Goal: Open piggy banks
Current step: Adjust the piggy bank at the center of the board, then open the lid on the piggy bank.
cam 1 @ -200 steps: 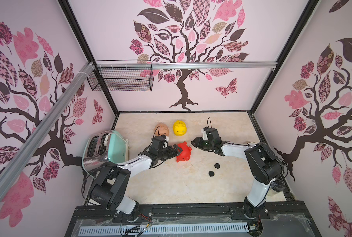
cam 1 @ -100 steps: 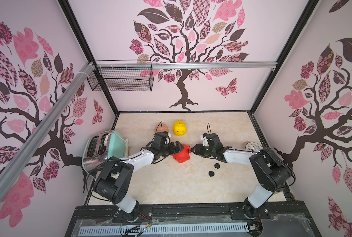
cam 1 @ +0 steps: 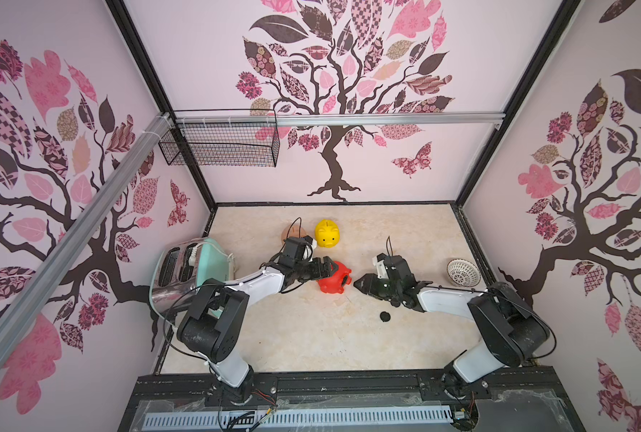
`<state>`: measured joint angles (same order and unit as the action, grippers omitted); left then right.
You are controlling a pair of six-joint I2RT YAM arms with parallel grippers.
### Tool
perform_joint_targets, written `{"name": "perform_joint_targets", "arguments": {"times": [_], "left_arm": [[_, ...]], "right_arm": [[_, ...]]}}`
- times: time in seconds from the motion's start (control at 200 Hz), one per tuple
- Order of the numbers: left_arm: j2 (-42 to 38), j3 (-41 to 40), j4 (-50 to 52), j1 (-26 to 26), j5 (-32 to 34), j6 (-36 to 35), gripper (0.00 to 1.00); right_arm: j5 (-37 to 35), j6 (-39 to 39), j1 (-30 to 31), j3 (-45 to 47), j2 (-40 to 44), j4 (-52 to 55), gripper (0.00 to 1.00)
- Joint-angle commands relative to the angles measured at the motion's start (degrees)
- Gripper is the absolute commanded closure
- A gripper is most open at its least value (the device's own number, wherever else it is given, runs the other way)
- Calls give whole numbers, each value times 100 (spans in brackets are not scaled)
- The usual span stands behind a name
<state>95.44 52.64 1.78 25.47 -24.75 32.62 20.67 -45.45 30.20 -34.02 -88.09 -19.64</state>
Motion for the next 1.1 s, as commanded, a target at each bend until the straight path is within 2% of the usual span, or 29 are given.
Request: {"name": "perform_joint_targets", "arguments": {"times": [0.0, 0.105, 0.22, 0.4, 0.85, 1.095], "left_arm": [[218, 62, 467, -16, 138, -430, 7], [314, 205, 590, -16, 198, -651, 8], [385, 280, 639, -16, 225, -747, 8], [515, 344, 646, -16, 225, -816, 9], [656, 424, 669, -16, 149, -828, 9], [679, 500, 746, -16, 136, -850, 9]], "right_arm": [[-39, -517, -47, 411, 217, -974, 53], [241, -959, -58, 696, 127, -1954, 57], [562, -1657, -57, 952, -238, -3310, 58], [692, -2245, -57, 980, -999, -4319, 63], [799, -2337, -58, 651, -1618, -4713, 69], [215, -1843, -57, 891, -1253, -4338, 70]]}}
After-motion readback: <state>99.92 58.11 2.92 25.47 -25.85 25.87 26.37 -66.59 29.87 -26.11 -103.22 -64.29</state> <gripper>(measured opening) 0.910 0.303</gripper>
